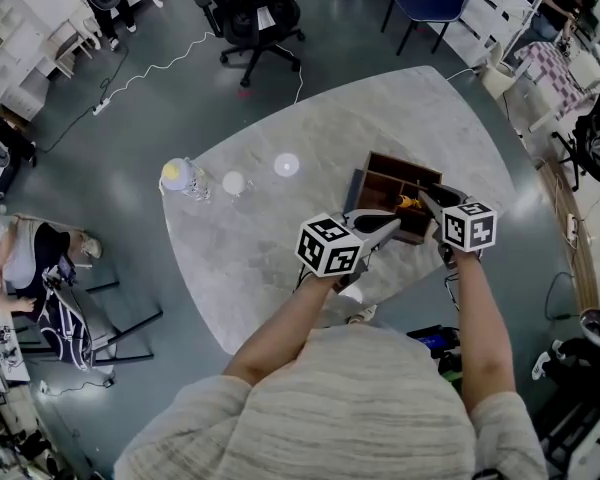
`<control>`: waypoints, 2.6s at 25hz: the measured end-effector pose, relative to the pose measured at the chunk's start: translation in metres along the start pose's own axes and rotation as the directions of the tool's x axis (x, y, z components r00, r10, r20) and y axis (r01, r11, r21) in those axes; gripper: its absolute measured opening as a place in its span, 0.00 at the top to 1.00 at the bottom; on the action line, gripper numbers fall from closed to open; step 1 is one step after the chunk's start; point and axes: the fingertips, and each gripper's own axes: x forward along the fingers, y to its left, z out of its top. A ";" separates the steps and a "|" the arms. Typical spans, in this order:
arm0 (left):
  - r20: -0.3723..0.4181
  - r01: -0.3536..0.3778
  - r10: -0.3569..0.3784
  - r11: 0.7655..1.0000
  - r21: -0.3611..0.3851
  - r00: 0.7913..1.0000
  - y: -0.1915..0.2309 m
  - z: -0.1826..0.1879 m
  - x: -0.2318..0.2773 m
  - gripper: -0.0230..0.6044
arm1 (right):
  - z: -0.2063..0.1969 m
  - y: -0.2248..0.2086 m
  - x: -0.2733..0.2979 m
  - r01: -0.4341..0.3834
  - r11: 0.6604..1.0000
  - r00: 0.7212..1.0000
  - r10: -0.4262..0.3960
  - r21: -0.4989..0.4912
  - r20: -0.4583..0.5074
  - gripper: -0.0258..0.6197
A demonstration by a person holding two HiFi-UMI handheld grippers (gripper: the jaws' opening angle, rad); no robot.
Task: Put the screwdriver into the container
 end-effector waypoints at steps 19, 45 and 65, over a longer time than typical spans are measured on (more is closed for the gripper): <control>0.050 0.086 -0.088 0.995 0.052 0.995 -0.031 0.005 -0.005 0.94 | 0.020 0.074 -0.075 -0.145 0.989 0.954 0.133 0.025 0.269 0.89; -0.004 0.085 -0.085 0.990 0.112 0.996 -0.048 -0.014 -0.046 0.94 | -0.007 0.160 -0.110 -0.256 0.967 0.916 0.241 0.003 0.320 0.94; -0.090 0.150 -0.135 0.969 0.198 0.987 -0.075 -0.022 -0.032 0.94 | -0.015 0.151 -0.146 -0.168 0.986 0.902 0.150 0.011 0.405 0.94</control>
